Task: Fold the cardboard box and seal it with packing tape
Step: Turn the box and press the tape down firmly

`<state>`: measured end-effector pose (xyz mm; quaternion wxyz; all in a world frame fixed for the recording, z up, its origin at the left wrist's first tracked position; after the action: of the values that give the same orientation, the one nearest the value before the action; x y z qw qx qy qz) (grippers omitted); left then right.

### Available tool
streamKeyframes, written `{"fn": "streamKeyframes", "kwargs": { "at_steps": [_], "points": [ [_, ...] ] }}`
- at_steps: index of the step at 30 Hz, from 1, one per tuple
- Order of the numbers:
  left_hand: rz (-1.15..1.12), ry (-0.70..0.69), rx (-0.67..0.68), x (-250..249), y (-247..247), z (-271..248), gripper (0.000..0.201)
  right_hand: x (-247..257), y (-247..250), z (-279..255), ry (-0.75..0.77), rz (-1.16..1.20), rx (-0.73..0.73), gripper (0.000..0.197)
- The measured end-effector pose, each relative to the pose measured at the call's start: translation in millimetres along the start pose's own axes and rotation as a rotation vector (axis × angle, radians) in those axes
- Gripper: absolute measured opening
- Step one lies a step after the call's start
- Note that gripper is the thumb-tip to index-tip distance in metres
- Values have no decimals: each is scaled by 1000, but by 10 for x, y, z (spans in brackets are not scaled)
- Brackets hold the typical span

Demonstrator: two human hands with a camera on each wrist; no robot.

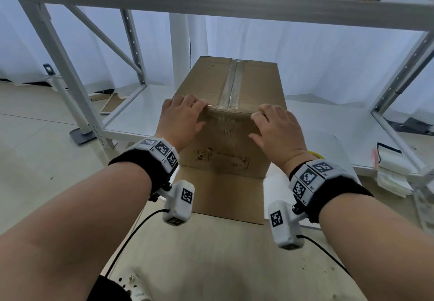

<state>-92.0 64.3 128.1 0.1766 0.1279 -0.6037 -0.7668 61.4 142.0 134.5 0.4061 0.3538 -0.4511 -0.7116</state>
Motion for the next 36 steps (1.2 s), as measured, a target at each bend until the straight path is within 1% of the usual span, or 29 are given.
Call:
{"fn": "streamKeyframes", "kwargs": {
  "at_steps": [1, 3, 6, 7, 9, 11, 13, 15, 17, 18, 19, 21, 22, 23, 24, 26, 27, 28, 30, 31, 34, 36],
  "points": [
    [-9, -3, -2, 3, -10, 6, 46, -18, -45, 7, -6, -16, 34, 48],
    [-24, -2, -2, 32, -22, 24, 47, -52, -67, 31, -9, -61, 45, 50],
    [-105, 83, 50, 268, -105, 51, 57, -18, -2, 74, 37, -108, -24, 38],
    [-182, 114, 85, 363, -151, 54, 61, 8, 15, 80, 63, -112, -43, 32],
    [-319, 125, 127, 464, -215, 36, 66, 40, 26, 80, 89, -101, -64, 24],
    [-350, 107, 116, 483, -194, -12, 67, 23, 28, 68, 66, -60, -81, 20],
    [-368, 94, 76, 482, -136, -73, 66, -35, 27, 39, 32, 11, -108, 15],
    [-419, 76, 34, 474, -79, -129, 60, -105, 34, -19, -4, 111, -128, 8],
    [-478, 60, 12, 481, -35, -172, 55, -190, 19, -67, -56, 225, -111, 3],
    [-483, 51, 15, 475, -26, -187, 57, -232, 17, -85, -82, 279, -108, 4],
    [-446, 42, 31, 461, -28, -197, 64, -253, 28, -98, -97, 312, -113, 5],
    [-292, 14, 78, 399, -44, -212, 80, -255, 40, -107, -99, 319, -109, 7],
    [-228, 3, 90, 372, -56, -212, 80, -254, 32, -108, -96, 313, -100, 7],
    [-194, -9, 81, 346, -42, -215, 72, -252, 18, -109, -92, 306, -91, 6],
    [-190, -32, 43, 318, -11, -226, 58, -240, 11, -119, -86, 300, -88, 6],
    [-220, -93, -89, 261, 112, -285, 30, -207, 36, -149, -79, 280, -109, 9],
    [-237, -107, -139, 256, 157, -311, 20, -179, 80, -162, -75, 261, -126, 12],
    [-250, -112, -167, 265, 178, -326, 15, -144, 123, -166, -73, 240, -136, 15],
    [-255, -112, -177, 289, 186, -322, 12, -41, 192, -135, -81, 207, -118, 18],
    [-250, -119, -186, 285, 198, -321, 11, 65, 203, -90, -65, 193, -88, 22],
    [-209, -177, -241, 196, 270, -349, 8, 603, 126, 164, 66, 67, 32, 43],
    [-210, -198, -240, 150, 287, -373, 11, 878, 96, 381, 93, 79, 43, 44]
  ]
}}
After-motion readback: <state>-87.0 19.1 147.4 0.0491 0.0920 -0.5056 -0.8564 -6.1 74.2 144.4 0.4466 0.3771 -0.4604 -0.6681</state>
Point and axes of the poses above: each hand's wrist, its own z-axis towards the middle knuckle, its own y-axis out of the back of the hand, x = y × z, the point moved 10 cm from there along z, towards the middle knuckle, and after that the axes turned 13 degrees about x, right-handed, at the moved point
